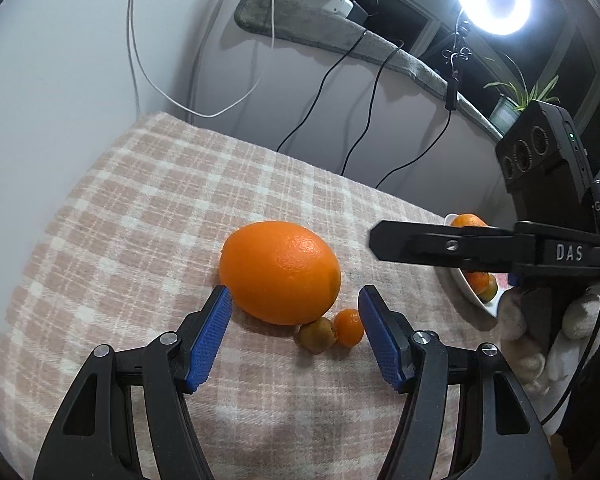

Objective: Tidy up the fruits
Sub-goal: 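Move both open grippers to the oval orange on the cloth, then close both grippers around the oval orange from opposite sides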

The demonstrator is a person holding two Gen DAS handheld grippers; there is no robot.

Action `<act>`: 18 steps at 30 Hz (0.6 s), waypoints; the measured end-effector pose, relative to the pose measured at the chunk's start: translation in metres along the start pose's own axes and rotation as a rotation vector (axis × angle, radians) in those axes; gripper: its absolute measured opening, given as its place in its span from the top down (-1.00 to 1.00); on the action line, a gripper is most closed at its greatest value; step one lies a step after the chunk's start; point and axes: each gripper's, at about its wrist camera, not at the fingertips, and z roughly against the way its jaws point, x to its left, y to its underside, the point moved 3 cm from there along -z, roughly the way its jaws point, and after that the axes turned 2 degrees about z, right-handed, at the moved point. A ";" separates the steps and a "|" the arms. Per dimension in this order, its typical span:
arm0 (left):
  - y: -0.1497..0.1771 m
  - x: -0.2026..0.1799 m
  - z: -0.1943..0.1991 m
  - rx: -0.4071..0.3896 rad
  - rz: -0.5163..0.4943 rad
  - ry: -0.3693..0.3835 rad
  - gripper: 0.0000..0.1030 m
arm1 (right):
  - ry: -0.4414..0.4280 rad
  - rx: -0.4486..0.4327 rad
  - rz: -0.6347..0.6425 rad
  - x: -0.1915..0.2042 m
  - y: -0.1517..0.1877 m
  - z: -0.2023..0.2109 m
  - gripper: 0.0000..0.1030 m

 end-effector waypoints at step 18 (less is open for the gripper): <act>-0.002 0.005 -0.015 0.030 0.028 0.014 -0.32 | -0.058 0.091 -0.032 0.003 -0.005 -0.055 -0.35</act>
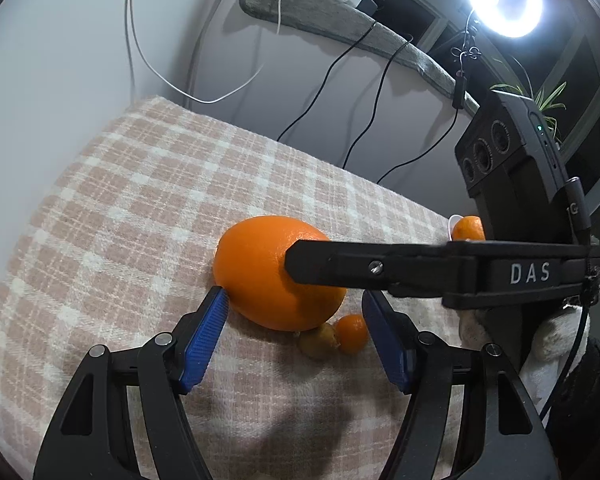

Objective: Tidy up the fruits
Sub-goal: 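Close both grippers around the oval orange from opposite sides, then lift the oval orange with both grippers and carry it over the plate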

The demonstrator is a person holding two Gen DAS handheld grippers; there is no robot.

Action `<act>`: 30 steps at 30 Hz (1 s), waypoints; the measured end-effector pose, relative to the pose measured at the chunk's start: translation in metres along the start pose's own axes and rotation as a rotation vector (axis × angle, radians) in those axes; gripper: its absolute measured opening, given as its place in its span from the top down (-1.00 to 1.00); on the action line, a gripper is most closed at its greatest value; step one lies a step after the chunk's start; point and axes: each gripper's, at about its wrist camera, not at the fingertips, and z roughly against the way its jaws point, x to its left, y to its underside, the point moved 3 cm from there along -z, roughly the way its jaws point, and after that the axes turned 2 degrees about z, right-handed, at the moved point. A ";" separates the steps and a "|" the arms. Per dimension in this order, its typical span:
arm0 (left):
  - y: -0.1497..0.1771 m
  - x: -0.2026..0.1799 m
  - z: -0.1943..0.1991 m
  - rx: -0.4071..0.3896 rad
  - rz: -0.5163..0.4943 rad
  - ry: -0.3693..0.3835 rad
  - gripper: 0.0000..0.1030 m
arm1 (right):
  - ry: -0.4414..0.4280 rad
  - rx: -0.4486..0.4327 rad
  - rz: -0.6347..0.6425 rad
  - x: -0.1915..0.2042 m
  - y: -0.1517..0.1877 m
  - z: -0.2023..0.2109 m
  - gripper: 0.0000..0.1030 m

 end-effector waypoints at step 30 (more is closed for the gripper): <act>-0.015 -0.061 0.025 -0.133 -0.151 -0.041 -0.27 | -0.035 -0.136 -0.002 0.010 0.015 0.068 -0.25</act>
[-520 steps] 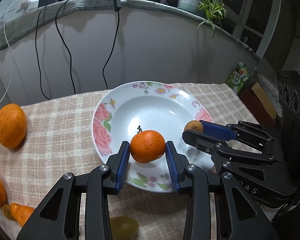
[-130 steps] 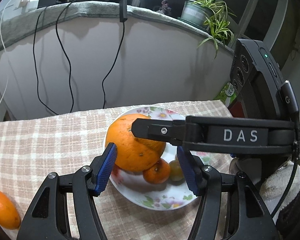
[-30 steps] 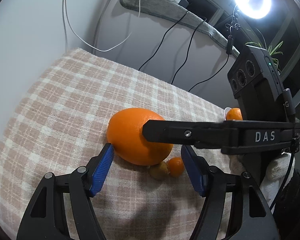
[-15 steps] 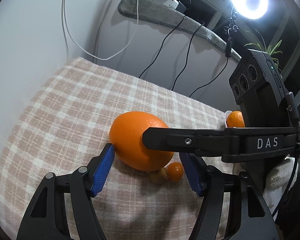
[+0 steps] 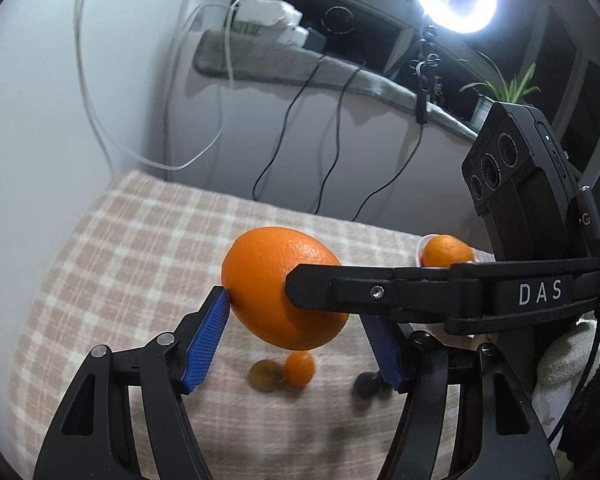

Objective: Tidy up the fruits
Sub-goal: 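Lift the oval orange with both grippers and carry it over the plate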

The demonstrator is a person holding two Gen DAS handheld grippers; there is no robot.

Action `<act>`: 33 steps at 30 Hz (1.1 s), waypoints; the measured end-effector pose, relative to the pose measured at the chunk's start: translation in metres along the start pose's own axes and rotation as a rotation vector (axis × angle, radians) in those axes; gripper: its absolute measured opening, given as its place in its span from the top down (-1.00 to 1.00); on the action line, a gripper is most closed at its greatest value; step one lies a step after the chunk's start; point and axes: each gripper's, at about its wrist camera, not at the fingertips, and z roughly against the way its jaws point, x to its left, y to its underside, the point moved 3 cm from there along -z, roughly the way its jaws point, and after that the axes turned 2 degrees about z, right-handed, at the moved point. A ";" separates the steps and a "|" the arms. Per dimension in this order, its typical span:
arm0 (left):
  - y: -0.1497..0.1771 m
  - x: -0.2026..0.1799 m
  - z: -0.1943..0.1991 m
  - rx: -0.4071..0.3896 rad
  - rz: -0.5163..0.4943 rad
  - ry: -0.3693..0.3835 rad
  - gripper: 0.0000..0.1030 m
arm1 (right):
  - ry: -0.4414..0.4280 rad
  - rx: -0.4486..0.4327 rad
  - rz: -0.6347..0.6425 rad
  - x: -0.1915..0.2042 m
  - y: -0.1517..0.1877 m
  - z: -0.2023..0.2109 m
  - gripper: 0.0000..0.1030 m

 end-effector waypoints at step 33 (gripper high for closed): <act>-0.012 -0.216 -0.069 0.067 -0.281 0.211 -0.27 | 0.148 -0.280 -0.184 -0.125 0.046 0.209 -0.24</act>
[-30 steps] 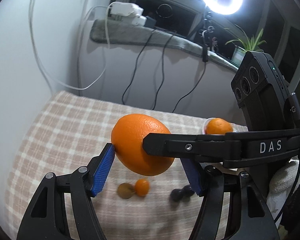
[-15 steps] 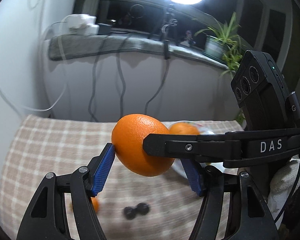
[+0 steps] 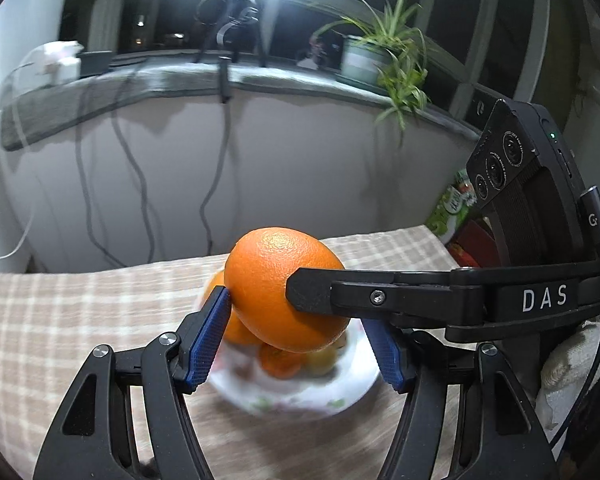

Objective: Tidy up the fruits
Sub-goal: 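Lift the oval orange with both grippers and carry it over the plate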

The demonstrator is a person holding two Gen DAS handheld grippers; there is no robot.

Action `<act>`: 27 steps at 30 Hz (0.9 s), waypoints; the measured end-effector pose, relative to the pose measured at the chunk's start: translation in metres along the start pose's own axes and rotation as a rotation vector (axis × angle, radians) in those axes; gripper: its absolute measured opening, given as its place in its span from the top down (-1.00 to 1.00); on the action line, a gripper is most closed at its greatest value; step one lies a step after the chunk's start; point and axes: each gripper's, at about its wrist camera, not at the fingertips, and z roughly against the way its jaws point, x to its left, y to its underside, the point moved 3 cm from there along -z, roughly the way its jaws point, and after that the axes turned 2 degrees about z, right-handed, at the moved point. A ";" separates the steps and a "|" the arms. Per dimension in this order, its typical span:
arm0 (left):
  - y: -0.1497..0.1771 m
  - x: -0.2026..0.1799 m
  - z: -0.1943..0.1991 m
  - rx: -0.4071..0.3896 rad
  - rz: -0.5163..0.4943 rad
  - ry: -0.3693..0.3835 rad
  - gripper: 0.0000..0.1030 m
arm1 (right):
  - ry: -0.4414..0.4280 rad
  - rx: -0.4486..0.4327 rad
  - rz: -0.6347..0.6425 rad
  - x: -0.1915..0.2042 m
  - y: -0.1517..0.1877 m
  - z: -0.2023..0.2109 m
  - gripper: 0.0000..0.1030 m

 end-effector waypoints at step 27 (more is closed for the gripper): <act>0.004 -0.046 -0.083 0.148 -0.070 0.040 -0.23 | 0.141 -0.012 -0.086 -0.087 -0.003 0.020 -0.24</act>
